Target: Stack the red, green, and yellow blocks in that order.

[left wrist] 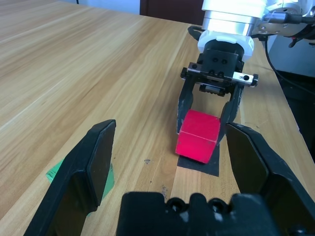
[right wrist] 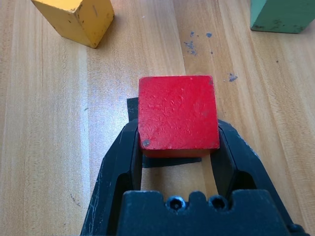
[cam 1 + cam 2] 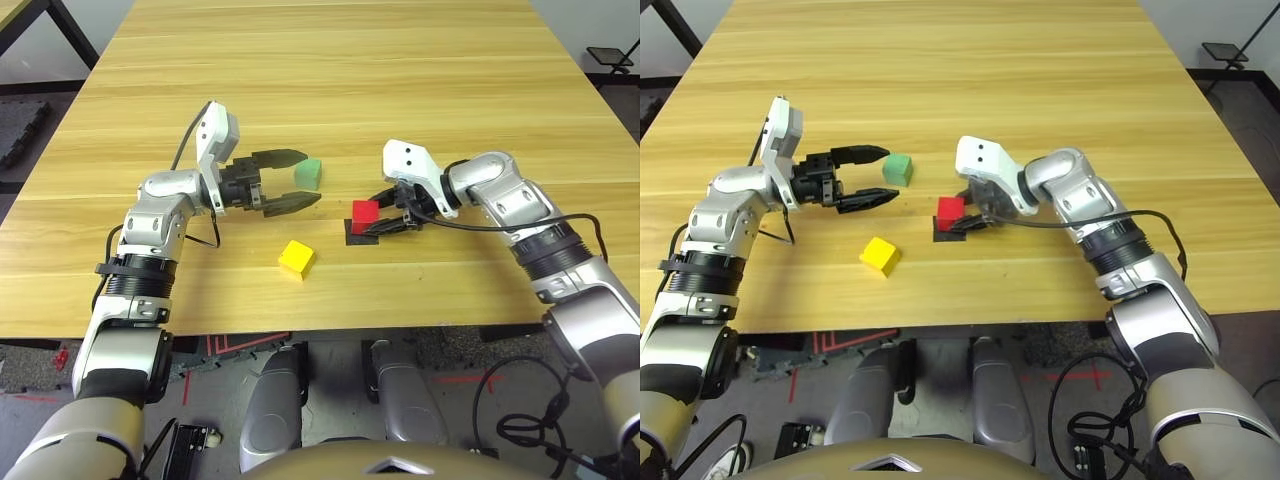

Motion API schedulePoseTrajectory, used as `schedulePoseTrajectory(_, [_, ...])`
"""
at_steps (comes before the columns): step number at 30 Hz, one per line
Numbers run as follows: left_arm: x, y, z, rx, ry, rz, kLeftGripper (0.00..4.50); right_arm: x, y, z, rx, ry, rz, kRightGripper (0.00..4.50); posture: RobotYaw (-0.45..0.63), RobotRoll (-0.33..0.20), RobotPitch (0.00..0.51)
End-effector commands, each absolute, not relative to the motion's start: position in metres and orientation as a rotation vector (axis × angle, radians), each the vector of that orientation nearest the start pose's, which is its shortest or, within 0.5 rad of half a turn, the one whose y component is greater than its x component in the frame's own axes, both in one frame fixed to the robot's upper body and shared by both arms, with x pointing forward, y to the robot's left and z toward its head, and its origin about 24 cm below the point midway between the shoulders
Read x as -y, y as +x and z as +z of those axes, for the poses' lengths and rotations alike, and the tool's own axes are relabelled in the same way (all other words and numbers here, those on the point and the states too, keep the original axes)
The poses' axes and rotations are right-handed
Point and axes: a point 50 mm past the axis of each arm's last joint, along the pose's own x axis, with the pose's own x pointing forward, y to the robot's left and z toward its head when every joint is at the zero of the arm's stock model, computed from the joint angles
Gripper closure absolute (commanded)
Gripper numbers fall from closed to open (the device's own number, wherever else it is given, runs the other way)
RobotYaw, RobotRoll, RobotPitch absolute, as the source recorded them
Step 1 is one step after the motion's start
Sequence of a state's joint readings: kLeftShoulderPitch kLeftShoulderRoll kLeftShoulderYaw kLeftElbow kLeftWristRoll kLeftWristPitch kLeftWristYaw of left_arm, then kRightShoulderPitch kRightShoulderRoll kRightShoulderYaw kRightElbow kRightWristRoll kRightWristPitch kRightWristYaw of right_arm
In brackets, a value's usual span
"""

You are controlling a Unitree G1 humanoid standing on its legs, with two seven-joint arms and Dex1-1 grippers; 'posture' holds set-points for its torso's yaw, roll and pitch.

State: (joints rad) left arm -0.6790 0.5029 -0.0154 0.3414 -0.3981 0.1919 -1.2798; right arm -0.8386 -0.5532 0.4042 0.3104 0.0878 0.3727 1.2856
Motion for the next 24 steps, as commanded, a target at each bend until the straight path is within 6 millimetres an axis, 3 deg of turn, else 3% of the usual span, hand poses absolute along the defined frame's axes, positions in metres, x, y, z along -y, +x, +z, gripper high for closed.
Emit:
schedulePoseTrajectory(1, [-0.173,0.327,0.170,0.072,0.175,-1.290,0.00,0.125,0.331,0.154,-0.376,-0.628,1.396,2.45,0.34,-0.068,0.186])
schedulePoseTrajectory(10, [-0.170,0.328,0.170,0.081,0.168,-1.294,0.00,0.124,0.329,0.145,-0.400,-0.638,1.412,2.45,0.35,-0.070,0.192])
schedulePoseTrajectory(17, [-0.171,0.328,0.170,0.083,0.162,-1.286,0.00,0.125,0.332,0.151,-0.395,-0.633,1.412,0.07,0.35,-0.072,0.193])
schedulePoseTrajectory(24, [-0.170,0.329,0.170,0.086,0.157,-1.283,0.00,0.128,0.337,0.162,-0.370,-0.657,1.392,0.03,0.35,-0.073,0.190])
